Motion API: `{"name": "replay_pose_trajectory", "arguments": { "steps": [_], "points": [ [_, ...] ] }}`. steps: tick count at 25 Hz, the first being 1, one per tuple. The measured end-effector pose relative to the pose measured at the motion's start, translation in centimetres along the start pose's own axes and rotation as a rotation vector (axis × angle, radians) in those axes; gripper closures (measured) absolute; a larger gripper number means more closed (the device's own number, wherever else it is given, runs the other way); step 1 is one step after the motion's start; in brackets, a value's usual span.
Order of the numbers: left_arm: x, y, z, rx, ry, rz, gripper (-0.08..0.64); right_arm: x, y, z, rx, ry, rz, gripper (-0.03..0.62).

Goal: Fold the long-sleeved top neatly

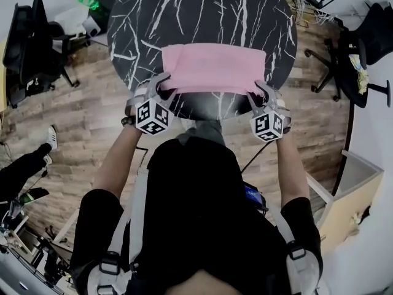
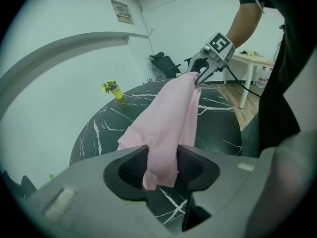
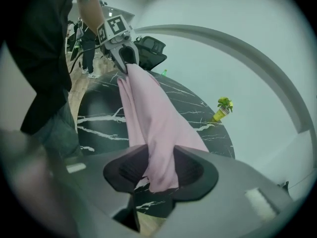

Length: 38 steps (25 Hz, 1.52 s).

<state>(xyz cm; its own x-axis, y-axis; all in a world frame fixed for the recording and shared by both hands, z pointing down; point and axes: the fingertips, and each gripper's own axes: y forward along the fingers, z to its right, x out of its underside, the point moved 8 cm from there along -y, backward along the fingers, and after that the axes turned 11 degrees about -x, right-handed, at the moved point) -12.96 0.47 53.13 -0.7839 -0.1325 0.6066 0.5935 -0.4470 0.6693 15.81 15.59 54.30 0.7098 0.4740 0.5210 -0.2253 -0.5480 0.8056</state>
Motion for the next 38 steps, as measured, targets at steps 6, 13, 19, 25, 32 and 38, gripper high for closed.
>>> {"name": "replay_pose_trajectory", "arguments": {
  "steps": [6, 13, 19, 25, 32, 38],
  "points": [
    [2.8, -0.3, 2.8, 0.091, -0.124, -0.038, 0.328, 1.4, 0.9, -3.3, -0.128, 0.109, -0.023, 0.336],
    [2.2, -0.9, 1.7, 0.145, -0.244, -0.004, 0.287, 0.0, -0.3, -2.3, -0.173, 0.289, 0.059, 0.313],
    [-1.3, -2.1, -2.8, 0.092, -0.353, 0.102, 0.292, -3.9, -3.0, 2.0, -0.074, 0.352, 0.249, 0.317],
    [-3.6, 3.4, -4.6, 0.073, -0.443, 0.066, 0.309, -4.8, 1.0, 6.1, 0.02, 0.56, 0.292, 0.357],
    [1.4, 6.2, -5.7, 0.016, -0.626, -0.087, 0.333, 1.0, 2.9, 7.5, 0.113, 0.817, 0.193, 0.434],
    [3.0, 6.6, -6.0, 0.019, -0.685, -0.103, 0.312, 2.6, 3.9, 7.2, 0.109, 0.891, 0.213, 0.434]
  ]
}}
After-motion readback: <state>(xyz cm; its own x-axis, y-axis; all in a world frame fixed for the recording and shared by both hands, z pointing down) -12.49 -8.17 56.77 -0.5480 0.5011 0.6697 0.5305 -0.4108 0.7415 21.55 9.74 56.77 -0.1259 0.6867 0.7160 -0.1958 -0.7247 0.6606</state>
